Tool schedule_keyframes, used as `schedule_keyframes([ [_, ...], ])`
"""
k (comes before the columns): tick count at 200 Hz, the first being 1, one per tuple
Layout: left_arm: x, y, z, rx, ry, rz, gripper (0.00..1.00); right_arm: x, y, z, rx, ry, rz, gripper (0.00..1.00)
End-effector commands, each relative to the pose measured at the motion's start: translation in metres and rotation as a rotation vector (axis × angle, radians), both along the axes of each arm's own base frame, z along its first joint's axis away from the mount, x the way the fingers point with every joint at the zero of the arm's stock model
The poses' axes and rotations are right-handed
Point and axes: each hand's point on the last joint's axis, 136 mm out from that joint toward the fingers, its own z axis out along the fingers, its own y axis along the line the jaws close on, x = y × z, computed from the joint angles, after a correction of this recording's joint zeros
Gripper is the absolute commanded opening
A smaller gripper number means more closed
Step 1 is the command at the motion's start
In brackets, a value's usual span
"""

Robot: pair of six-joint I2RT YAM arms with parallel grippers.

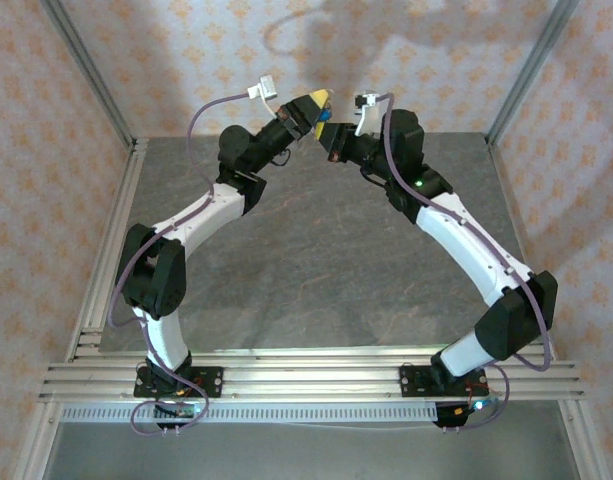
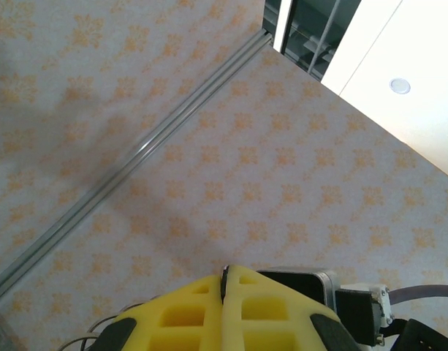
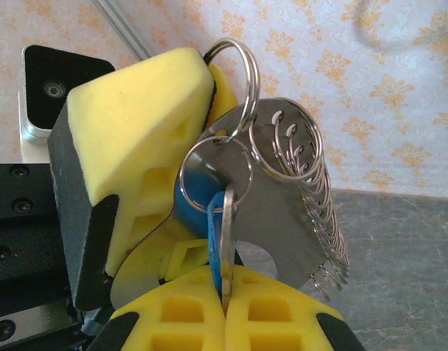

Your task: Put the keys on the keyring

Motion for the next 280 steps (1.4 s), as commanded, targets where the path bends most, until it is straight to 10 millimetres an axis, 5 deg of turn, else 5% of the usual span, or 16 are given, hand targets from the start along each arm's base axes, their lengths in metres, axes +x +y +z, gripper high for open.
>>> schedule_keyframes([
  [1,-0.031,-0.026,0.016,0.017,-0.058,-0.098,0.0,-0.034,0.027,0.006,-0.001,-0.012,0.211,0.0],
  [37,-0.033,-0.026,0.016,0.03,-0.065,-0.092,0.0,-0.02,0.004,0.014,0.043,-0.01,0.147,0.0],
  [68,-0.032,-0.03,0.015,0.032,-0.066,-0.094,0.0,-0.049,0.053,0.016,0.016,-0.007,0.318,0.0],
  [81,-0.032,-0.031,0.015,0.03,-0.064,-0.098,0.0,-0.051,0.058,0.009,-0.048,-0.01,0.317,0.0],
  [134,-0.029,-0.032,0.015,0.025,-0.057,-0.098,0.0,-0.03,0.023,0.009,0.031,0.027,0.202,0.0],
  [165,-0.028,-0.029,0.018,0.008,-0.05,-0.085,0.0,-0.03,-0.001,0.013,0.045,0.035,0.148,0.34],
  [181,-0.027,-0.028,0.019,-0.001,-0.045,-0.08,0.0,-0.033,-0.019,0.017,0.057,0.032,0.117,0.41],
  [232,-0.028,-0.026,0.021,-0.012,-0.044,-0.08,0.0,-0.038,-0.084,0.046,0.18,-0.02,-0.003,0.46],
  [280,-0.031,-0.028,0.023,-0.008,-0.053,-0.086,0.0,-0.022,-0.094,0.077,0.294,-0.063,-0.046,0.43],
])
